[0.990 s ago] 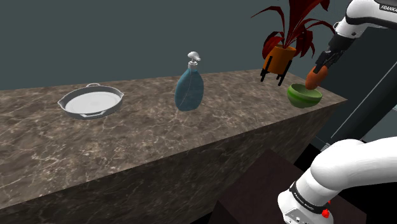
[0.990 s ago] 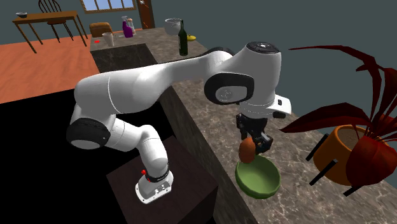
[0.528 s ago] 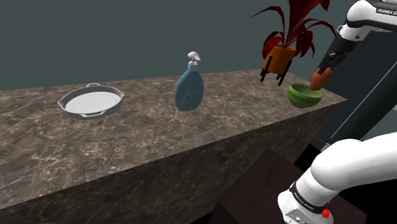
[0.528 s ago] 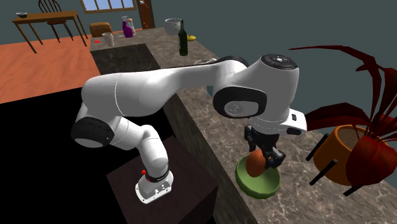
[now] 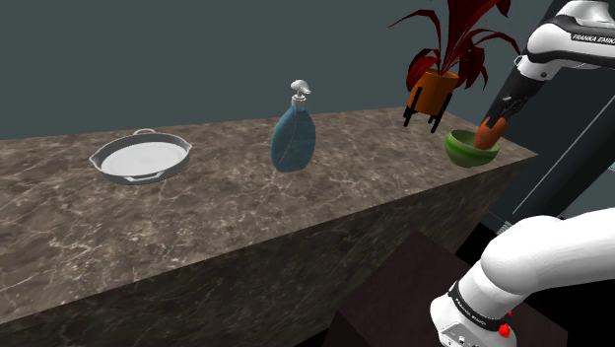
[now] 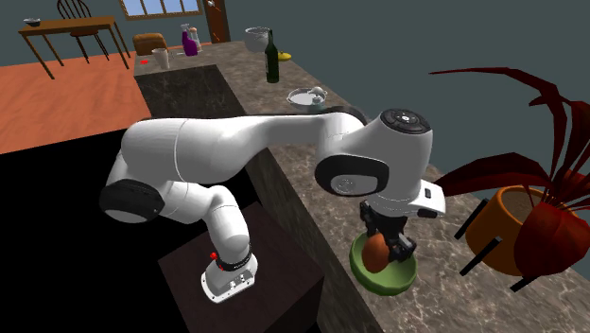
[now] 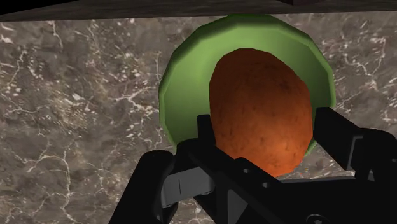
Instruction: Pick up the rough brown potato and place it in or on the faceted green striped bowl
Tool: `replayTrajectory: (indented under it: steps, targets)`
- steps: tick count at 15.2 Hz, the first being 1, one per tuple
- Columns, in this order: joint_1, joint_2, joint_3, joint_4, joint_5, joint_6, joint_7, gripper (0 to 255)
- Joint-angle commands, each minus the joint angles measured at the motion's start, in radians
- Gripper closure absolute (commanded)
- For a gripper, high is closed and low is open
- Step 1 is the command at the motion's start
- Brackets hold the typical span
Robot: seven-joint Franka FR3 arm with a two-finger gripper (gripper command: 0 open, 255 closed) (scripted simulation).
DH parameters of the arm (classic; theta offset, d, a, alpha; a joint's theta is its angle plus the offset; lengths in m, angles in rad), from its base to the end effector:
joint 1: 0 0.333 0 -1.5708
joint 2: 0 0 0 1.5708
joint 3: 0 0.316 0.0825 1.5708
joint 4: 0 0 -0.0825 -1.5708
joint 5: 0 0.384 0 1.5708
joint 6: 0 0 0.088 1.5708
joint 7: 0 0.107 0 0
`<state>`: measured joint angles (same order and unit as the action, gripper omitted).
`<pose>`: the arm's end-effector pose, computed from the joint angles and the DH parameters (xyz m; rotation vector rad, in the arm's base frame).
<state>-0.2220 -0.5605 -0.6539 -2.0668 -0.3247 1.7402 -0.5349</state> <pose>0.2053 -0.3884 0.6073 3.0320 -0.3847 0.1705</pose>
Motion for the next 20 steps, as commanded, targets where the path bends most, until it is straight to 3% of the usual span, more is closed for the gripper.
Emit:
replayTrajectory:
  steps: [1, 4, 12, 13, 18, 20]
  targets:
    - [-0.003, -0.005, -0.003, -0.03, -0.005, 0.026, 0.004, 255]
    - [-0.008, -0.011, -0.013, -0.081, -0.015, 0.072, 0.009, 255]
    - [-0.008, -0.011, -0.013, -0.081, -0.015, 0.072, 0.009, 255]
    - [-0.008, -0.011, -0.013, -0.081, -0.015, 0.072, 0.009, 0]
    - [-0.008, -0.011, -0.013, -0.081, -0.015, 0.072, 0.009, 0]
    - [-0.006, -0.013, 0.005, -0.019, -0.005, 0.006, 0.005, 0]
